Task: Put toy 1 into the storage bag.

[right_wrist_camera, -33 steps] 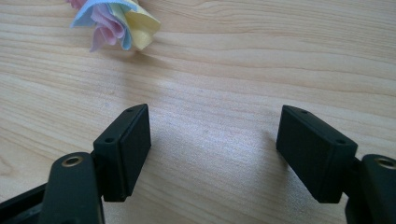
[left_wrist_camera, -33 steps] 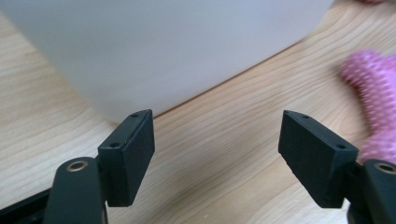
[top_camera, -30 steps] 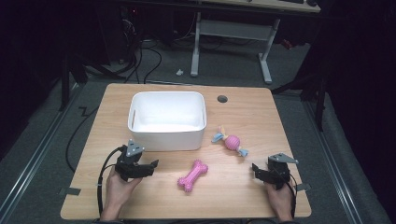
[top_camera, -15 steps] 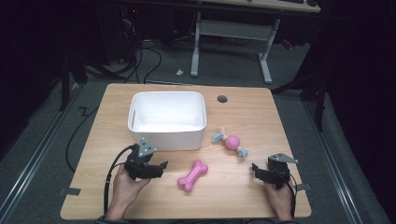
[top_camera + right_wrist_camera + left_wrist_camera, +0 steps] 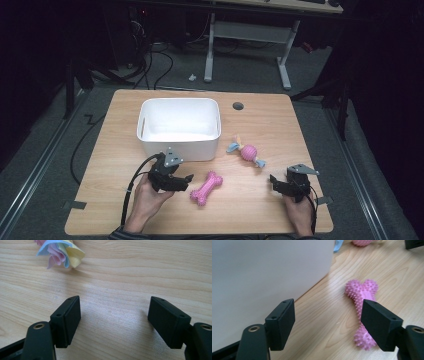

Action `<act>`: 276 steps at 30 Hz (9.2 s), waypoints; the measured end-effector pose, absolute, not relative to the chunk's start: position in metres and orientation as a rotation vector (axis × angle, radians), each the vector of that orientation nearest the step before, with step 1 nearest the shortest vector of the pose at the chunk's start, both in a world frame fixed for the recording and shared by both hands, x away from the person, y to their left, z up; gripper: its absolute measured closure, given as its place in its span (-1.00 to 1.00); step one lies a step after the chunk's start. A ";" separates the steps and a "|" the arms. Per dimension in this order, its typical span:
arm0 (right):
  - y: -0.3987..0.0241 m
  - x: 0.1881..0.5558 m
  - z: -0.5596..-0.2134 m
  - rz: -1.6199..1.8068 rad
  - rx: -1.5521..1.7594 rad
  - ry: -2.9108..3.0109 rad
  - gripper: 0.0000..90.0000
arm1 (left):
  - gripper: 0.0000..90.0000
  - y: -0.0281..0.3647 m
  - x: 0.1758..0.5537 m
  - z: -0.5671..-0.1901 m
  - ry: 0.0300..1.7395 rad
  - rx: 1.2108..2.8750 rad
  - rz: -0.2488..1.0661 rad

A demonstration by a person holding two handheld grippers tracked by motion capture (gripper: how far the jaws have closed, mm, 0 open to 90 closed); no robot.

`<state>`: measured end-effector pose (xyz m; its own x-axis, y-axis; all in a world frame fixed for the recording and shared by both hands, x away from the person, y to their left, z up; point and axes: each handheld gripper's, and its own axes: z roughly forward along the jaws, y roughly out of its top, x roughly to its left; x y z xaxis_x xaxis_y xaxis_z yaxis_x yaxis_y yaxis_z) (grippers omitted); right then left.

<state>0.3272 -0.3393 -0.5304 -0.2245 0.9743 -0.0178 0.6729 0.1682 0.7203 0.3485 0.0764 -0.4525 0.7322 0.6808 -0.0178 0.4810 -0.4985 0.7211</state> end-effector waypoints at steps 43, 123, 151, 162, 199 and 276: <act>-0.340 0.327 -0.530 0.821 1.550 1.968 -0.41 | -0.09 -0.007 0.354 -0.495 0.844 2.430 0.219; -0.339 0.327 -0.530 0.823 1.547 1.979 -0.42 | 0.31 0.051 0.338 -0.434 0.857 2.317 0.329; -0.339 0.327 -0.530 0.827 1.538 1.988 -0.43 | 0.30 0.096 0.348 -0.372 0.885 2.211 0.315; -0.339 0.327 -0.530 0.826 1.536 1.990 -0.43 | 0.30 0.101 0.370 -0.337 0.856 2.207 0.321; -0.339 0.327 -0.530 0.826 1.537 1.989 -0.44 | 0.31 0.091 0.451 -0.332 0.935 2.257 0.423; -0.339 0.327 -0.530 0.827 1.533 1.991 -0.44 | -0.09 0.120 0.423 -0.351 0.982 2.173 0.528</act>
